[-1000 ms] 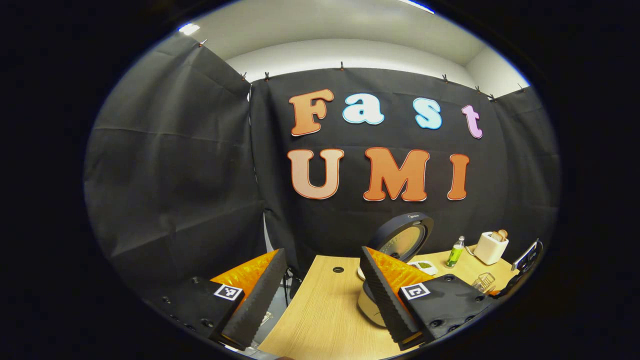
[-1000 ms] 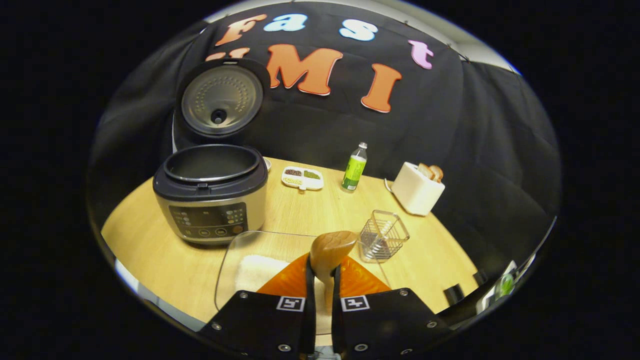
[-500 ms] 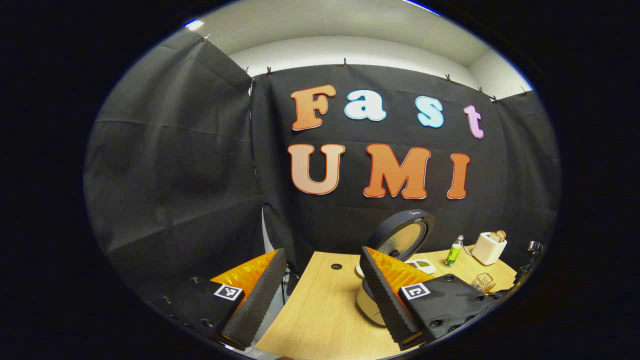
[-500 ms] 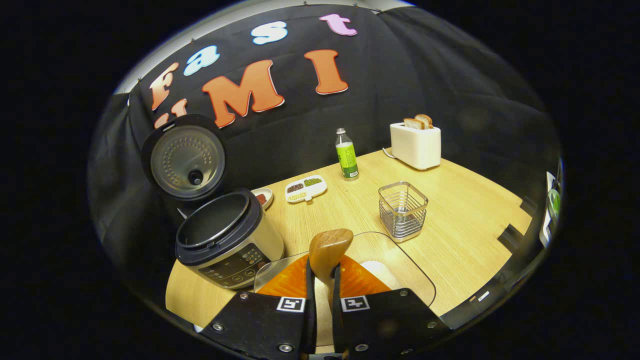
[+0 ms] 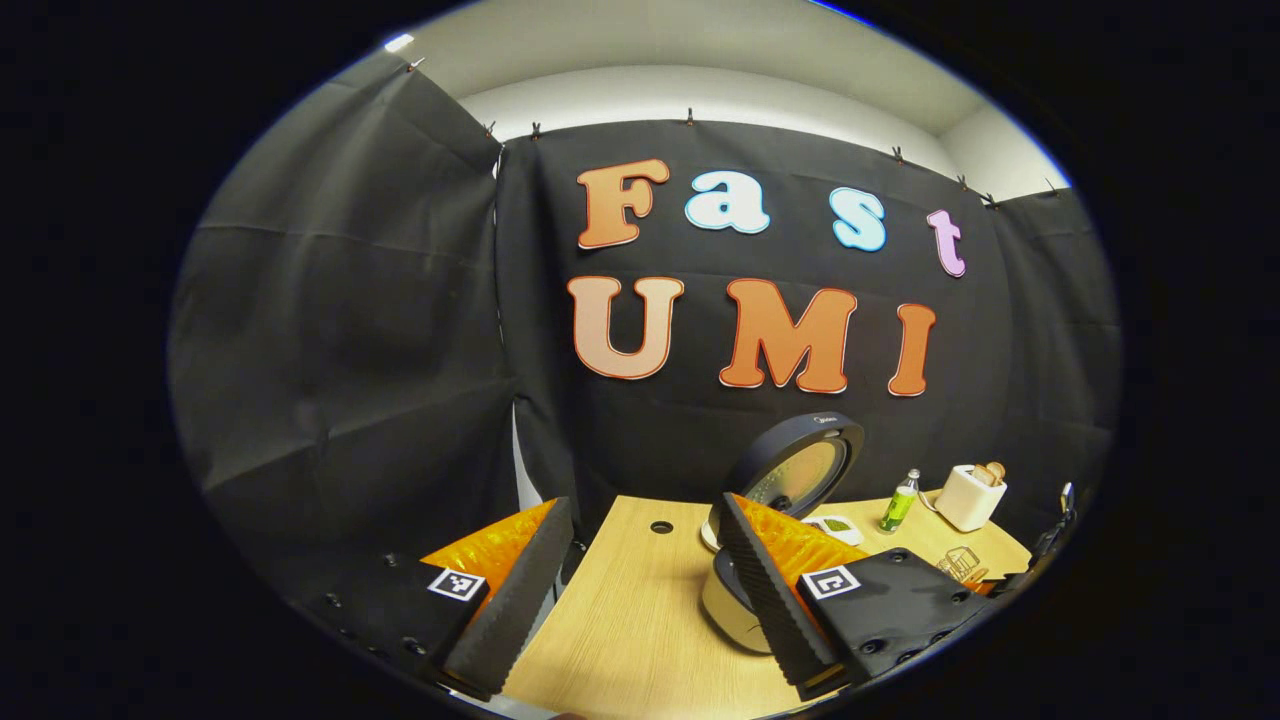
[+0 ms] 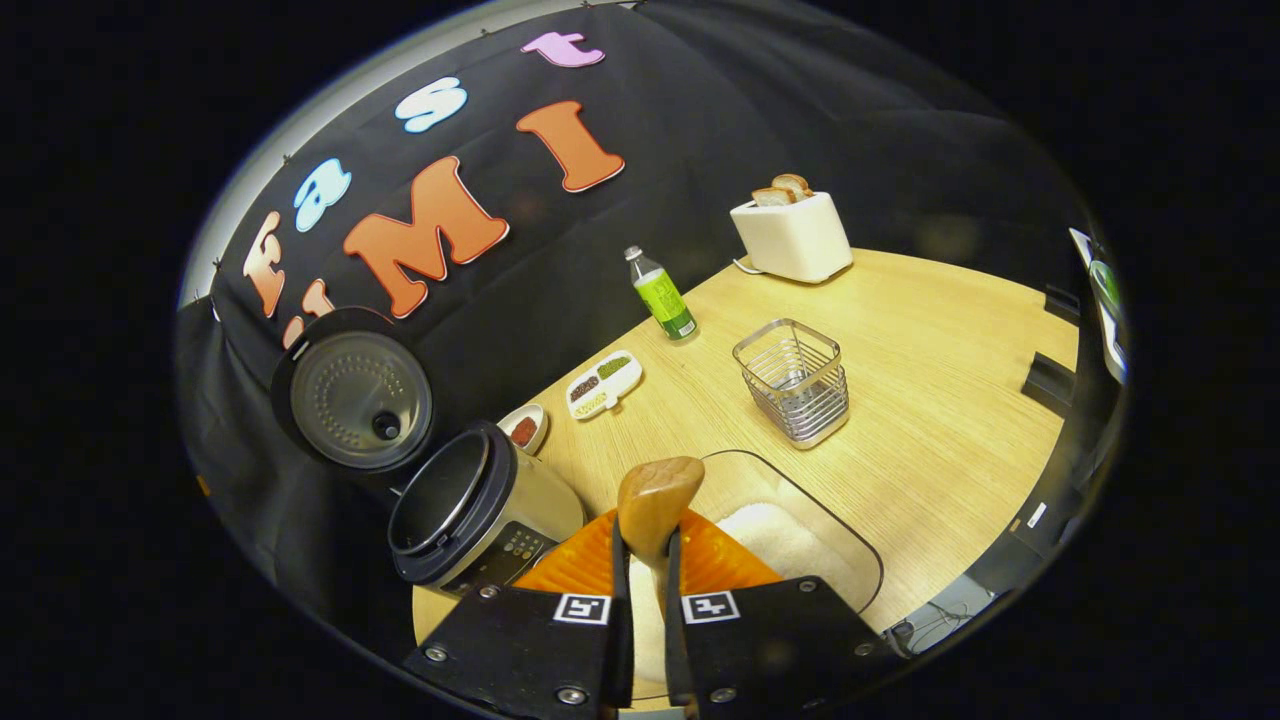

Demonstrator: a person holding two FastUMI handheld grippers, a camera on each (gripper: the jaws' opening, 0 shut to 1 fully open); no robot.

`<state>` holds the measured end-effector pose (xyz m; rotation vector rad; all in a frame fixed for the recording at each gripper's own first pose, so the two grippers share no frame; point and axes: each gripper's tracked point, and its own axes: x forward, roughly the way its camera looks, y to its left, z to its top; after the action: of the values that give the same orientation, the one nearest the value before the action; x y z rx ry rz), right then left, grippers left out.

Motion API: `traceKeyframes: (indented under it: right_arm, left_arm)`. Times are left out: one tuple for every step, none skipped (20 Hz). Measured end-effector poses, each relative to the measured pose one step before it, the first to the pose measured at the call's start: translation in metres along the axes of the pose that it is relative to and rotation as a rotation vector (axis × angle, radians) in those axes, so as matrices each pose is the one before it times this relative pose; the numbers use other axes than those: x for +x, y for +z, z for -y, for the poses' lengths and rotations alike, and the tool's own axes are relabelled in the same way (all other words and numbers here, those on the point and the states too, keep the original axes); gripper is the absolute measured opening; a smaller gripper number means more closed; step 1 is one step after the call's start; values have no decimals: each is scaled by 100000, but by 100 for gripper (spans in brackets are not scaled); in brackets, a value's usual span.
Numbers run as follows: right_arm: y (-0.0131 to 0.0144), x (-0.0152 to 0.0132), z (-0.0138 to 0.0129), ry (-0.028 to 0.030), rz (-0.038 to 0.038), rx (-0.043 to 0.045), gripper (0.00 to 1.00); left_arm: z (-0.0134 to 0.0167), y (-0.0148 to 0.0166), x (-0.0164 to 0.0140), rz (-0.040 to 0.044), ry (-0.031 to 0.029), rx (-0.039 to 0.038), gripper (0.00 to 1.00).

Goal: Close the left gripper, press the button to open the rice cooker; take a wooden spoon from the chopstick holder with the right hand, scoop a spoonful of rice and pour it into the rice cooker, then put the wooden spoon back into the chopstick holder.

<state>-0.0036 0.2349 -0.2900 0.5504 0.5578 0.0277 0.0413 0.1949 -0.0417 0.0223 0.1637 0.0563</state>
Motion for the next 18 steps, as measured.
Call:
traceKeyframes:
  right_arm:
    - [8, 30, 189, 90, -833, 4257, 12]
    - [-8, 26, -25, 1310, -892, 4589, 12]
    - [-79, -281, -127, 1917, -1077, 5511, 12]
    - [-11, -21, -40, 1408, -786, 4669, 12]
    - [-141, -23, 89, 1224, -816, 4315, 12]
    - [14, 101, 148, 553, -382, 3630, 12]
    - [21, 126, 176, 626, -434, 3211, 12]
    - [125, 27, 223, 539, -512, 2913, 12]
    - [161, -249, 109, 585, -513, 3110, 12]
    - [227, -91, 158, 276, -384, 3257, 12]
    - [338, -256, 244, 370, -209, 3852, 12]
    - [598, -216, 141, 589, 193, 4016, 12]
    - [413, -195, -30, 964, 359, 3981, 12]
    - [397, -241, 190, 845, 163, 3368, 12]
    - [245, -299, 33, 686, 120, 2612, 12]
    - [307, -219, -78, 347, 410, 1562, 12]
    - [300, -337, -123, 203, 381, 984, 12]
    - [261, -166, -185, 235, 249, 618, 12]
  left_arm:
    - [13, 54, 51, -255, -71, -93, 97]
    - [101, -31, 16, 58, -224, 3, 98]
    - [-83, 111, 70, 195, 41, 199, 98]
    - [7, -33, 20, 222, 123, 180, 99]
    - [121, 140, 144, 403, -267, -24, 99]
    - [27, 71, 42, 238, -150, -133, 97]
    - [20, 65, 79, 99, -205, -41, 97]
    - [224, -52, -63, 87, -244, 40, 100]
    - [128, 121, 51, 41, -222, 132, 97]
    - [93, -31, -8, 23, -145, 242, 97]
    - [101, 56, 98, 195, 22, 366, 100]
    - [50, 107, -117, 340, 61, 449, 97]
    - [151, 67, -18, 73, -33, 244, 97]
    - [189, 5, -22, -4, -227, -25, 98]
    - [265, 44, 61, -49, -400, -247, 98]
    - [76, -101, -24, 9, -260, -145, 99]
    - [60, 168, -20, 93, -139, -114, 99]
    - [175, 10, 28, 211, -94, -32, 100]
